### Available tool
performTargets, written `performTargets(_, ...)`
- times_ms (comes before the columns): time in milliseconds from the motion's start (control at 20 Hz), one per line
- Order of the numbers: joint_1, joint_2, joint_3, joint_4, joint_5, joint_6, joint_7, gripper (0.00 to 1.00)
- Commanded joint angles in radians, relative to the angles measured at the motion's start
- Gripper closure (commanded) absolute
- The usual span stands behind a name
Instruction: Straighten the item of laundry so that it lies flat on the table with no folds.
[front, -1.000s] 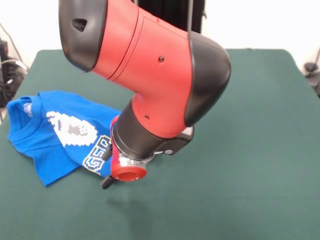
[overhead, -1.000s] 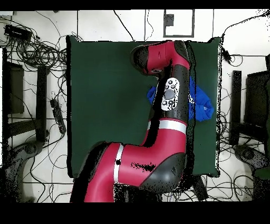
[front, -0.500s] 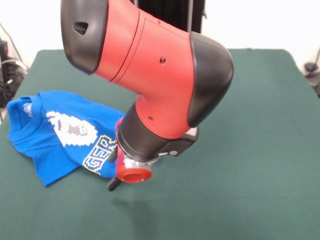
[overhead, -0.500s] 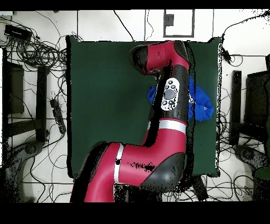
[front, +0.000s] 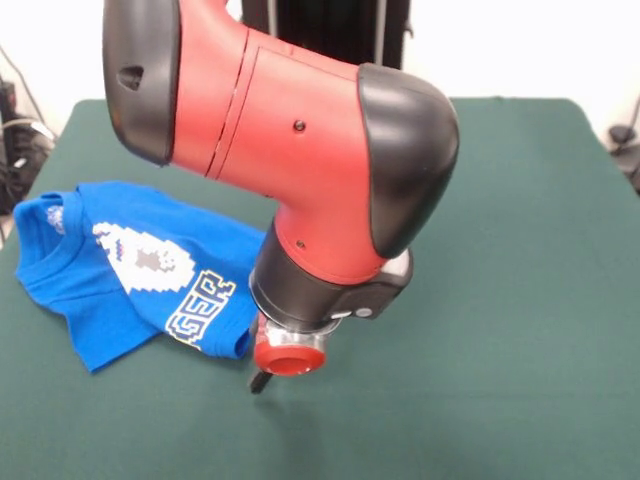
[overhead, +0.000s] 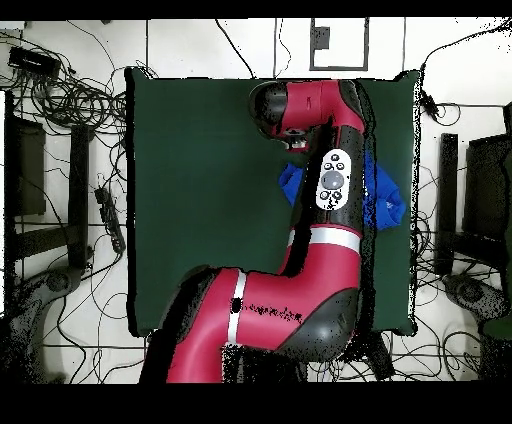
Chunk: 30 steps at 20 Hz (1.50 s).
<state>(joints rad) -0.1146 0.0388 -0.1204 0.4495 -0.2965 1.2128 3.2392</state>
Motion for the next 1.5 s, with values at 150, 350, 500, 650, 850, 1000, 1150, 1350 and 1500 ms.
performTargets(150, 0.041, 0.07, 0.086, 0.133, -0.012, -0.03, -0.288, 0.0)
performTargets(350, 0.074, 0.068, 0.028, 0.123, -0.064, -0.054, -0.233, 0.0)
performTargets(500, 0.084, 0.052, 0.015, 0.136, -0.071, -0.053, -0.232, 0.0)
performTargets(650, 0.09, 0.039, 0.003, 0.14, -0.078, -0.037, -0.229, 0.0)
performTargets(850, 0.112, 0.041, -0.052, 0.134, -0.137, -0.07, -0.167, 0.0)
performTargets(1000, 0.124, 0.05, -0.085, 0.114, -0.177, -0.083, -0.134, 0.0)
performTargets(1150, 0.128, 0.052, -0.094, 0.11, -0.189, -0.084, -0.128, 0.0)
performTargets(1350, 0.11, 0.045, -0.07, 0.133, -0.174, -0.099, -0.15, 0.0)
performTargets(1500, 0.066, 0.047, 0.005, 0.178, -0.107, -0.131, -0.203, 0.0)
